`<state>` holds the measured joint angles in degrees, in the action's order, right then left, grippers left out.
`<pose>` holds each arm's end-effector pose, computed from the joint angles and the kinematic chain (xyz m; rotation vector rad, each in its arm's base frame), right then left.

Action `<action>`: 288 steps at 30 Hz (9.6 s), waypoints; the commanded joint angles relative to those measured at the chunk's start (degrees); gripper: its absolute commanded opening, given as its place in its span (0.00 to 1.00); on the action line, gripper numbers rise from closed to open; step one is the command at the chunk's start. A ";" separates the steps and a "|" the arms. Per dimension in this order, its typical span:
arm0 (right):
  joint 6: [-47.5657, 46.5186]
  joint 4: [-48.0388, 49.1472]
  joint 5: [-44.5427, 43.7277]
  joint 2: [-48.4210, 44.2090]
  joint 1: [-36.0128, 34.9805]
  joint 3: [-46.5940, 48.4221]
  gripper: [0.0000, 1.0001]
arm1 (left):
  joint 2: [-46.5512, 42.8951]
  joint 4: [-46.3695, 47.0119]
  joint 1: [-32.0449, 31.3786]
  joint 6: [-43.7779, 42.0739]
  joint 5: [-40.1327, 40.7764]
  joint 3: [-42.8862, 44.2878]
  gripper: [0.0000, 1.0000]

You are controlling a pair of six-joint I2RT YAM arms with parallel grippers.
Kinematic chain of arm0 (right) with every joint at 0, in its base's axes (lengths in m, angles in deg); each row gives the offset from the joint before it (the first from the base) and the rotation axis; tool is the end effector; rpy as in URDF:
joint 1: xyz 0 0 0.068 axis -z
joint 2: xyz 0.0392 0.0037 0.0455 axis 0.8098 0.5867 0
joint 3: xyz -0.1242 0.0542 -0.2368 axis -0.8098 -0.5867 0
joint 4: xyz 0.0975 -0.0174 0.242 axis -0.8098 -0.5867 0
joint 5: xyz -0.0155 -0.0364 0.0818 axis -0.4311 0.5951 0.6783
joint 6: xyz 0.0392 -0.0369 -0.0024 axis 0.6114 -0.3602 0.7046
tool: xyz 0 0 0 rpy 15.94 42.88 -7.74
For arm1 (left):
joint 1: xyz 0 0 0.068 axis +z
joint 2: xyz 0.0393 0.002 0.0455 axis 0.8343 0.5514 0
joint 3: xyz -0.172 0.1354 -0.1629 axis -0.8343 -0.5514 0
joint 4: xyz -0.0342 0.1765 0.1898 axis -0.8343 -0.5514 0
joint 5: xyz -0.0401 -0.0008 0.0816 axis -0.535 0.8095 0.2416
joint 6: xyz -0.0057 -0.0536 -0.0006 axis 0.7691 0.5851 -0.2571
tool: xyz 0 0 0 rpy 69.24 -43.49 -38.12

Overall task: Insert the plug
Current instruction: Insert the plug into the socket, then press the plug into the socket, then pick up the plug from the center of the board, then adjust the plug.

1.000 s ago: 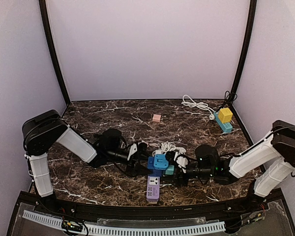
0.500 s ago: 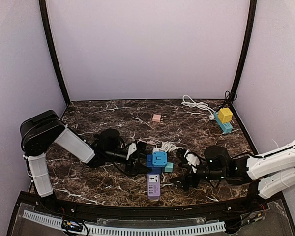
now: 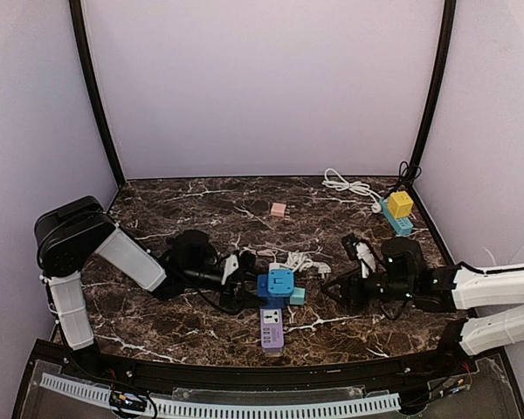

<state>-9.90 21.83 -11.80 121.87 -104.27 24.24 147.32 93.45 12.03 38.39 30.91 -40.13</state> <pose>0.1303 0.1609 0.1827 -0.5532 2.1148 0.8524 0.2266 -0.2573 0.1223 1.4490 1.2481 -0.9879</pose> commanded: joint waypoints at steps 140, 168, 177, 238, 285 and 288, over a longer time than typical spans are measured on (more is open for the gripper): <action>0.57 -31.52 -0.90 12.23 15.03 39.74 0.99 | -52.68 -55.80 28.82 30.30 26.73 -10.34 0.87; 15.58 -49.04 2.09 47.14 19.47 72.80 0.98 | -5.81 -70.63 26.14 -16.55 15.34 26.53 0.77; 13.91 -49.81 2.49 46.47 19.43 72.60 0.99 | -1.68 -68.37 25.18 -19.78 18.16 27.49 0.53; -4.81 -39.87 7.16 46.89 -4.21 90.37 0.32 | -35.03 3.41 5.69 -13.14 24.75 1.49 0.01; -67.97 -49.34 17.03 43.45 -8.47 97.18 0.00 | -37.35 -40.30 11.78 6.28 -9.32 20.94 0.51; -67.80 -49.38 16.94 44.64 -8.87 98.42 0.00 | -38.00 -37.74 11.48 5.97 -8.62 19.75 0.39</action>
<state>-76.59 -29.45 5.58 164.64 -112.40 120.06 110.60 53.06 24.09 44.99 23.41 -20.24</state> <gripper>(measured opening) 0.234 0.440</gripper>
